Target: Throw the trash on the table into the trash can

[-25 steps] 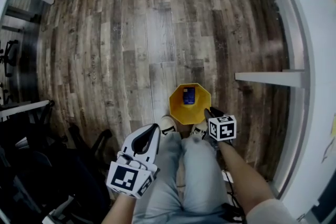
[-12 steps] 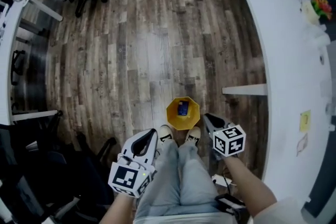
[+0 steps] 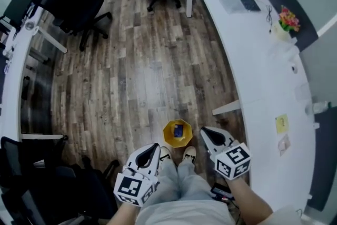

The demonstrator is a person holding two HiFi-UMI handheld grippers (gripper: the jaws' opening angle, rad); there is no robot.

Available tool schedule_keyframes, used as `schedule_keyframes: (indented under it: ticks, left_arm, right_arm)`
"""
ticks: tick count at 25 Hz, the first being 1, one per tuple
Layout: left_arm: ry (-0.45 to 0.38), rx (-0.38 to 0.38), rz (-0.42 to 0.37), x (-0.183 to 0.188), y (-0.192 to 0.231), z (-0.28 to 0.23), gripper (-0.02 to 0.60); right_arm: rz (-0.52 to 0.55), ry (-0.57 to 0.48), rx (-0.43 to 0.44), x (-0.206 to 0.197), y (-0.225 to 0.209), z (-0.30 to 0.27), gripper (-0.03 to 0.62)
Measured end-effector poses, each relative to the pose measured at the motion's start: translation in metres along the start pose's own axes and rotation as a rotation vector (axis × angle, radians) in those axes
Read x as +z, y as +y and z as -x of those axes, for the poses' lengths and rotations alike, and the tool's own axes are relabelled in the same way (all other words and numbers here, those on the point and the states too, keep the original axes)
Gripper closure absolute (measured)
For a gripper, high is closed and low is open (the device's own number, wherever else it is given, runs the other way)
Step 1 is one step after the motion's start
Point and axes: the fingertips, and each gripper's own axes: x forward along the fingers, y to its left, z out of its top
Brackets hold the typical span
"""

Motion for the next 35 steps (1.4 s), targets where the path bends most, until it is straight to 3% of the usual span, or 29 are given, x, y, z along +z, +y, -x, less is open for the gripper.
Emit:
schedule_keyframes:
  ticks: [5, 9, 14, 30, 35]
  left_arm:
    - [-0.024, -0.031, -0.004, 0.022, -0.025, 0.013, 0.580]
    - [-0.038, -0.056, -0.029, 0.027, -0.044, 0.024, 0.580]
    - [-0.077, -0.071, -0.006, 0.034, -0.049, 0.034, 0.580]
    - [-0.067, -0.098, -0.005, 0.041, -0.051, 0.039, 0.581]
    - [-0.087, -0.141, -0.016, 0.048, -0.056, 0.042, 0.580]
  right_arm:
    - [0.039, -0.051, 0.023, 0.030, 0.035, 0.028, 0.562]
    - [0.051, -0.058, 0.035, 0.038, 0.054, 0.041, 0.562]
    - [0.058, -0.059, 0.059, 0.037, 0.072, 0.043, 0.563]
    - [0.073, -0.083, 0.069, 0.050, 0.080, 0.048, 0.563]
    - [0.067, -0.090, 0.065, 0.050, 0.080, 0.049, 0.563]
